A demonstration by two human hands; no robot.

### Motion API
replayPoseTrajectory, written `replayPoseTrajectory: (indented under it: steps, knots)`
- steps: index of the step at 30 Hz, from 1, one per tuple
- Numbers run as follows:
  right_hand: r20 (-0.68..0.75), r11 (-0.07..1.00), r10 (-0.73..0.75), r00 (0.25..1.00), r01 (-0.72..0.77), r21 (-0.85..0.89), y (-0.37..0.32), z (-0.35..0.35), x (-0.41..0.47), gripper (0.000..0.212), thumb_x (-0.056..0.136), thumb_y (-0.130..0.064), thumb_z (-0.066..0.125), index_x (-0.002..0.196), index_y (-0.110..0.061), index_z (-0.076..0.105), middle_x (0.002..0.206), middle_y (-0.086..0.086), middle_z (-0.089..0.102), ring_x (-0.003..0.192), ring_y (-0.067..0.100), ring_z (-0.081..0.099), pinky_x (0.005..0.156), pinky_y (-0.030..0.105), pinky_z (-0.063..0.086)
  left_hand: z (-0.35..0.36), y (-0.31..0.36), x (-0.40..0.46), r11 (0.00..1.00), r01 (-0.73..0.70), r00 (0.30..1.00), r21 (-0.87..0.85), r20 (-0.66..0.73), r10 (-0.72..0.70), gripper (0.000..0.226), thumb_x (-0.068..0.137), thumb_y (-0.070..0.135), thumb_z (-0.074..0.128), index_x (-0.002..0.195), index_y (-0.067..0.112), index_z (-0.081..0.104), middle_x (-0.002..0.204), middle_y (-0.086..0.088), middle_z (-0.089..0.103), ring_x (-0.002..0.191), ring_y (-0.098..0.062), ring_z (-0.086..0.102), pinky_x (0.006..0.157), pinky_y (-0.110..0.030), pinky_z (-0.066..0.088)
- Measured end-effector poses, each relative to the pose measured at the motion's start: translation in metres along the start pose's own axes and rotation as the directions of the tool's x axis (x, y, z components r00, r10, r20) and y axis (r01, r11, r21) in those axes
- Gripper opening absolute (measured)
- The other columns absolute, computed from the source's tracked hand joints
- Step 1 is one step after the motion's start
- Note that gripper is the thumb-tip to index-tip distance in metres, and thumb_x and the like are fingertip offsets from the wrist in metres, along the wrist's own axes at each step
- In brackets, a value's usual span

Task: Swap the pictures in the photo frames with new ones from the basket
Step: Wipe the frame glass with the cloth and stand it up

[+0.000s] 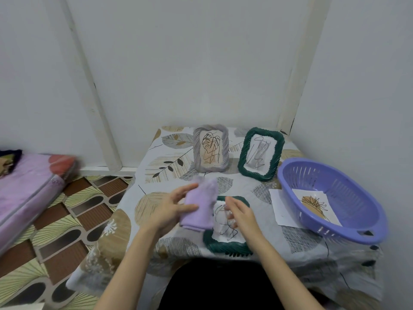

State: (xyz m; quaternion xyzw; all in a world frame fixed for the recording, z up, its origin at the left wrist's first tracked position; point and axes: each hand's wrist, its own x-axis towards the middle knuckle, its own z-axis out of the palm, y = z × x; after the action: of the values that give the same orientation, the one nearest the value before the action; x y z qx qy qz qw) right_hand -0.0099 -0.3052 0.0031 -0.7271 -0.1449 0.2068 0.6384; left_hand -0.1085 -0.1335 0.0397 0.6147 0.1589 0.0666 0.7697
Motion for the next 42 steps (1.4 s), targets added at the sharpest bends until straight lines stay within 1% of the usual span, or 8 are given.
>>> replayPoseTrajectory:
  steps: [3, 7, 10, 13, 17, 25, 33, 42]
  knots:
    - [0.102, 0.952, 0.083, 0.991, -0.109, 0.286, -0.012, 0.014, 0.001, 0.037, 0.086, -0.045, 0.056, 0.100, -0.012, 0.066, 0.098, 0.006, 0.068, 0.083, 0.021, 0.063, 0.069, 0.034, 0.051, 0.028, -0.004, 0.004, 0.995, -0.082, 0.996, -0.064, 0.031, 0.084, 0.054, 0.074, -0.013, 0.062, 0.118, 0.018, 0.060, 0.123, -0.013, 0.057, 0.106, -0.027, 0.059, 0.078, -0.031, 0.058]
    - [-0.038, 0.913, 0.030, 0.999, -0.012, 0.409, -0.012, 0.005, 0.004, 0.026, 0.086, -0.018, 0.062, 0.089, 0.008, 0.062, 0.086, 0.015, 0.061, 0.078, 0.021, 0.054, 0.068, 0.034, 0.044, 0.040, -0.015, 0.011, 0.991, -0.135, 0.989, 0.004, 0.066, 0.134, 0.052, 0.078, -0.012, 0.060, 0.121, 0.018, 0.058, 0.126, -0.011, 0.059, 0.110, -0.021, 0.057, 0.091, -0.033, 0.051]
    - [-0.256, 0.964, -0.259, 0.932, 0.268, 0.000, -0.009, -0.020, 0.012, 0.021, 0.085, -0.016, 0.064, 0.066, -0.012, 0.056, 0.065, 0.007, 0.044, 0.061, 0.015, 0.038, 0.058, 0.022, 0.032, 0.032, -0.021, 0.017, 0.979, -0.145, 0.989, 0.145, 0.058, 0.138, 0.046, 0.083, 0.002, 0.062, 0.119, 0.030, 0.056, 0.124, 0.004, 0.057, 0.096, -0.005, 0.061, 0.074, -0.014, 0.050]
    - [-0.026, 0.550, -0.665, 0.746, 0.466, -0.693, -0.006, -0.044, 0.017, 0.016, 0.082, -0.011, 0.067, 0.098, -0.014, 0.069, 0.070, 0.001, 0.048, 0.058, 0.015, 0.045, 0.056, 0.017, 0.034, 0.019, -0.031, 0.026, 0.930, -0.140, 0.984, 0.339, -0.054, 0.168, 0.038, 0.086, 0.015, 0.062, 0.120, 0.032, 0.055, 0.126, 0.007, 0.056, 0.106, -0.009, 0.057, 0.082, -0.016, 0.047]
    - [0.323, 0.218, -0.409, 0.853, 0.436, -0.873, 0.022, -0.048, 0.024, 0.034, 0.084, -0.026, 0.060, 0.117, -0.019, 0.062, 0.092, 0.006, 0.054, 0.090, 0.024, 0.051, 0.077, 0.032, 0.032, 0.011, -0.049, 0.038, 0.831, -0.118, 0.975, 0.543, -0.097, 0.202, 0.038, 0.088, 0.014, 0.062, 0.125, 0.018, 0.055, 0.128, 0.004, 0.056, 0.116, -0.016, 0.049, 0.094, -0.027, 0.040]
    - [0.208, 0.467, -0.373, 0.904, 0.376, -0.800, 0.040, -0.047, 0.029, 0.036, 0.087, -0.048, 0.053, 0.121, -0.036, 0.059, 0.109, 0.001, 0.048, 0.101, 0.021, 0.043, 0.089, 0.034, 0.036, -0.006, -0.076, 0.057, 0.525, -0.125, 0.989, 0.842, 0.065, 0.132, 0.065, 0.081, 0.047, 0.065, 0.138, 0.026, 0.041, 0.150, 0.004, 0.032, 0.140, -0.016, 0.024, 0.117, -0.043, 0.020]
    - [0.293, 0.324, -0.266, 0.918, 0.372, -0.870, 0.045, -0.045, 0.044, 0.049, 0.093, -0.046, 0.041, 0.138, -0.026, 0.041, 0.108, 0.003, 0.042, 0.099, 0.020, 0.037, 0.088, 0.031, 0.033, -0.011, -0.080, 0.072, 0.324, -0.180, 0.975, 0.929, 0.211, -0.064, 0.116, 0.061, 0.068, 0.068, 0.147, 0.035, -0.002, 0.154, 0.019, -0.011, 0.139, -0.004, -0.022, 0.113, -0.036, -0.018]
    - [0.421, 0.303, -0.363, 0.831, 0.533, -0.790, 0.035, -0.024, 0.038, 0.033, 0.091, -0.042, 0.046, 0.119, -0.030, 0.059, 0.091, 0.003, 0.042, 0.089, 0.022, 0.041, 0.078, 0.032, 0.036, -0.012, -0.079, 0.075, 0.194, -0.182, 0.965, 0.964, 0.213, -0.152, 0.129, 0.054, 0.072, 0.070, 0.146, 0.035, -0.014, 0.153, 0.005, -0.027, 0.138, -0.015, -0.031, 0.114, -0.044, -0.021]
